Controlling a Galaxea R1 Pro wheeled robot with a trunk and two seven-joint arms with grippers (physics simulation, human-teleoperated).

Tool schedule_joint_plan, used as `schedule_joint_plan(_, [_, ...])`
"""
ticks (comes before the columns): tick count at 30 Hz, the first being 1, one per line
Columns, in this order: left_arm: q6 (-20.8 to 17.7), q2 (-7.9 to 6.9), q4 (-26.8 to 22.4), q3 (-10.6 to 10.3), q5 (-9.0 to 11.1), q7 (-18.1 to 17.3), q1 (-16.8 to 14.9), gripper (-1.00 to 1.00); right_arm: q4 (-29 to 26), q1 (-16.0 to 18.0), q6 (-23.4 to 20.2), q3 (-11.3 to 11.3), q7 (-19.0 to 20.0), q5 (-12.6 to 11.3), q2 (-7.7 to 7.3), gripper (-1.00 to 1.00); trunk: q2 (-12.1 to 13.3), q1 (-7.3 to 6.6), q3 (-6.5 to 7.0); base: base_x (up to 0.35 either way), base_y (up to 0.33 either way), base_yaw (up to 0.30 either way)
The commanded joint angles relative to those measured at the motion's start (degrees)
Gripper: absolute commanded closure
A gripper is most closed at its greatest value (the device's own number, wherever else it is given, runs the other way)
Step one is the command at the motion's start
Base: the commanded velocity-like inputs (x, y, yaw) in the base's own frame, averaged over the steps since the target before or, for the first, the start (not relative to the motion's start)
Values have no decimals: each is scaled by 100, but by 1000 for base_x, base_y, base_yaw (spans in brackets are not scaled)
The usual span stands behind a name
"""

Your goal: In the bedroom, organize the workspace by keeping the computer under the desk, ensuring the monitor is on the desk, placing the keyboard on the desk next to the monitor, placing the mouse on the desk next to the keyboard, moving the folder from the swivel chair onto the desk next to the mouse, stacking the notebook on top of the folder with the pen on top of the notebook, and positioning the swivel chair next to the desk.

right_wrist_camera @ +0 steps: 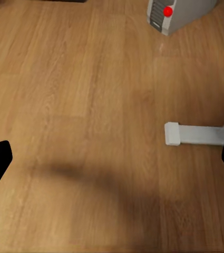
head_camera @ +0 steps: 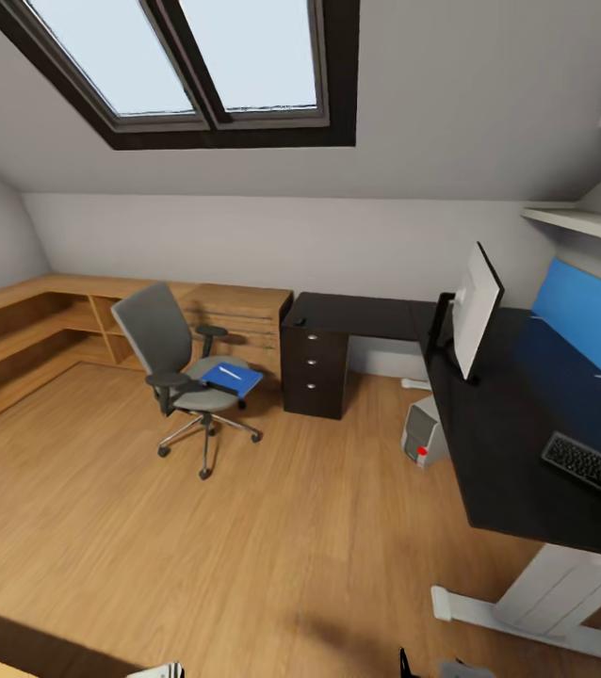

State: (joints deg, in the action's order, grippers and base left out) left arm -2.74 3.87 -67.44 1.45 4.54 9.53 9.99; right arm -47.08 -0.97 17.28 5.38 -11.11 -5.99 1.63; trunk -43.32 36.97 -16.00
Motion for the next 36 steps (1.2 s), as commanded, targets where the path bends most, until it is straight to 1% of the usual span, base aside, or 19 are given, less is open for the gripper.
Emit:
schedule_joint_plan(1, [-28,2,-13,3,47,8,3,-100,-4,1,20,25,-23,-60,-4,-100,-6,2,-5,-2,0,-288])
schedule_joint_plan(4, [-29,-3,15,6,47,6,3,-100,-4,1,21,24,-23,-60,-4,-100,-6,2,-5,-1,0,-290])
schedule_joint_plan(7, [-32,-4,215,11,42,13,3,-100,-3,1,21,24,-23,-60,-4,-100,-6,2,-5,-73,-90,-292])
schedule_joint_plan(11, [-30,-2,332,8,29,17,3,-100,-3,1,21,24,-23,-60,-4,-100,-6,2,-6,-150,-194,-291])
schedule_joint_plan(14, [-26,-1,376,5,23,17,3,-100,-3,1,20,24,-25,-60,-4,-100,-6,2,-6,-163,-254,-156])
schedule_joint_plan(26, [-16,0,395,10,22,13,3,-100,-6,1,15,14,-32,-66,-4,-100,-6,2,-7,-21,-334,-13])
schedule_joint_plan(32, [-22,-10,398,13,26,13,3,-100,-106,5,29,-33,-33,-65,-32,-100,-6,2,-7,0,-344,0])
schedule_joint_plan(33, [-23,-11,398,13,27,13,3,-100,-150,4,40,-39,-37,-66,-41,-100,-6,2,-7,0,-320,0])
schedule_joint_plan(36, [-24,-17,398,13,28,13,3,-100,-579,2,50,-111,-44,-70,-100,-100,-6,2,-7,0,-238,0])
